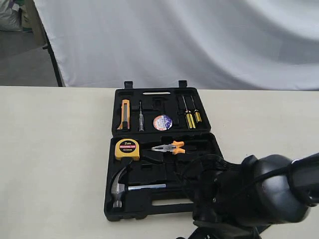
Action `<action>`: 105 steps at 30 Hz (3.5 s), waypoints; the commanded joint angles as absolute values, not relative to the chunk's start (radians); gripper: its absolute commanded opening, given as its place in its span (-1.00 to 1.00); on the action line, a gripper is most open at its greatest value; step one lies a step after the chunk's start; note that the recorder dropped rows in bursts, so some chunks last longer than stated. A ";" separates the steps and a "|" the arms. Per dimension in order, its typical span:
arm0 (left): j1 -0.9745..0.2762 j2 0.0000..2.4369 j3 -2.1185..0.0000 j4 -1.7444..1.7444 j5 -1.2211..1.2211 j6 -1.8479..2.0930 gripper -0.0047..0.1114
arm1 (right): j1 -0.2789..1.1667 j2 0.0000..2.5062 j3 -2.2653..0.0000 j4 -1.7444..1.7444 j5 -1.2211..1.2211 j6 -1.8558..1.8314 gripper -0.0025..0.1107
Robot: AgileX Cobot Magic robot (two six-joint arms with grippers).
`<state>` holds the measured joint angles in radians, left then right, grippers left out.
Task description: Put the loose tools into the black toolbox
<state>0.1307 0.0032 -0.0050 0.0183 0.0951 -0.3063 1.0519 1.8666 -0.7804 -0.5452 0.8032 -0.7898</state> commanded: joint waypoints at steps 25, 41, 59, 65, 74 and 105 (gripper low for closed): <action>0.156 0.000 -0.008 0.023 0.088 -0.311 -0.91 | 1.100 1.699 -0.815 0.018 0.398 -0.774 -0.96; 0.156 0.000 -0.008 0.023 0.088 -0.311 -0.91 | 1.100 1.694 -0.813 0.105 0.342 -0.710 -0.64; 0.156 0.000 -0.008 0.023 0.088 -0.311 -0.91 | 1.100 1.855 -0.961 0.182 0.503 -0.678 0.20; 0.156 0.000 -0.008 0.023 0.088 -0.311 -0.91 | 1.100 1.949 -1.021 0.197 0.528 -0.678 0.20; 0.156 0.000 -0.008 0.023 0.088 -0.311 -0.91 | 1.100 1.965 -1.023 0.208 0.531 -0.680 -0.71; 0.156 0.000 -0.008 0.023 0.088 -0.311 -0.91 | 1.049 1.768 -1.087 0.249 0.787 -0.624 -0.96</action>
